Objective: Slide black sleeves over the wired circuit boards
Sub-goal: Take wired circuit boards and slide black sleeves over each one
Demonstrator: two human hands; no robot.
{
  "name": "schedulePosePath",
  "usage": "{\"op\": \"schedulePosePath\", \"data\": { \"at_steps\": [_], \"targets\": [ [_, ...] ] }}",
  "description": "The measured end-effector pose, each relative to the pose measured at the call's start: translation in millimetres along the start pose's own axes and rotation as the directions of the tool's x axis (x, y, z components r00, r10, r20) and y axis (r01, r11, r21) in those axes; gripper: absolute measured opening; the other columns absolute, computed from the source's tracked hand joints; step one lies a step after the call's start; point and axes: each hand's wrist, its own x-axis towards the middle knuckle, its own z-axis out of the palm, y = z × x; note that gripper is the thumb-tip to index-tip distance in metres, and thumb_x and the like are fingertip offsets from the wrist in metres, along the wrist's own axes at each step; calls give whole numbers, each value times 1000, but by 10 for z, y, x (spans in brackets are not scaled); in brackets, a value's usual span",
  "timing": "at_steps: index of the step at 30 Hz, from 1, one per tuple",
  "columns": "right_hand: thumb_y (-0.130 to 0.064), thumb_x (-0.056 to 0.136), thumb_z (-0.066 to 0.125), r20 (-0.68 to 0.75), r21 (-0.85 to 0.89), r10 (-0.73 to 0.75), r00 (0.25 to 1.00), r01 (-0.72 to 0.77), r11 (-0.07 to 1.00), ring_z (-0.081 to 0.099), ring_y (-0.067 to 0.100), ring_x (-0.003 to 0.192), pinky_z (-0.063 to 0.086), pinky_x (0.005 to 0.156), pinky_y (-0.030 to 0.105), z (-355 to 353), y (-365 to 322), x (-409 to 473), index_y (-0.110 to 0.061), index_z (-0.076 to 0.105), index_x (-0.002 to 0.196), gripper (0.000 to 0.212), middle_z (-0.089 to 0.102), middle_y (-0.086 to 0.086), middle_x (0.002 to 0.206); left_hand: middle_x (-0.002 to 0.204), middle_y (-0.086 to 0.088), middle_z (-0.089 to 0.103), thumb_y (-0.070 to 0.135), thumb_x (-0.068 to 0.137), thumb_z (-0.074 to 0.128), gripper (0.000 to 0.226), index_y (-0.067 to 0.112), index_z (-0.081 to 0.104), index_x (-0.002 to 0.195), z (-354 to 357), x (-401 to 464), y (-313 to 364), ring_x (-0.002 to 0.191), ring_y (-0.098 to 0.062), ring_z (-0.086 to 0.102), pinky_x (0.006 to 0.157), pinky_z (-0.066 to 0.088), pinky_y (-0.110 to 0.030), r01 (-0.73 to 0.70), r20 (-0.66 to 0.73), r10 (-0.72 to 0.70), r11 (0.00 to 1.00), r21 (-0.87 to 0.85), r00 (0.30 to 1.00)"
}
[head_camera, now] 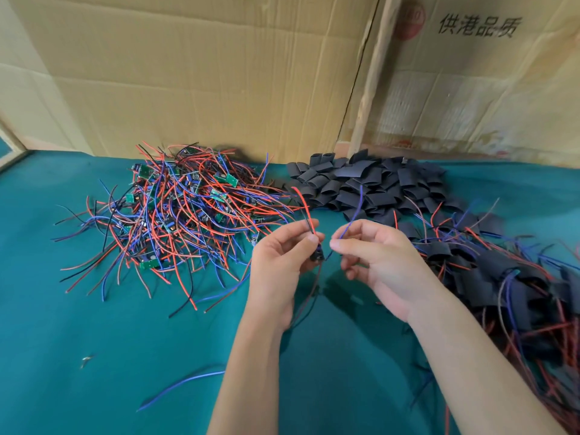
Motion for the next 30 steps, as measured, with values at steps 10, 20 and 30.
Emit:
{"op": "schedulePosePath", "data": {
  "at_steps": [10, 20, 30],
  "targets": [
    [1, 85, 74, 136, -621, 23, 990, 67, 781, 75, 20, 81, 57, 65, 26, -479, -326, -34, -23, 81, 86, 25, 80, 4, 86, 88, -1, 72, 2, 90, 66, 19, 19, 75, 89, -89, 50, 76, 73, -8, 59, 61, 49, -18, 49, -154, -99, 953, -298, 983],
    [-39, 93, 69, -309, -929, -324, 894, -210, 306, 57, 37, 109, 41, 74, 37, -176, 163, 855, -24, 61, 120, 32, 53, 10, 123, 86, -4, 70, -5, 85, 70, 28, 17, 69, 68, -30, -23, 42, 74, -16, 70, 61, 55, -25, 18, 55, -20, 999, 39, 998],
    [-24, 79, 82, -238, -824, -318, 917, -18, 566, 64, 22, 86, 48, 77, 31, -168, 171, 580, -29, 66, 103, 29, 68, -6, 101, 74, -6, 76, 13, 94, 62, 18, 14, 64, 76, -6, 42, -100, 49, -9, 57, 44, 39, -13, 26, 16, -36, 902, 432, 999]
  ]
}}
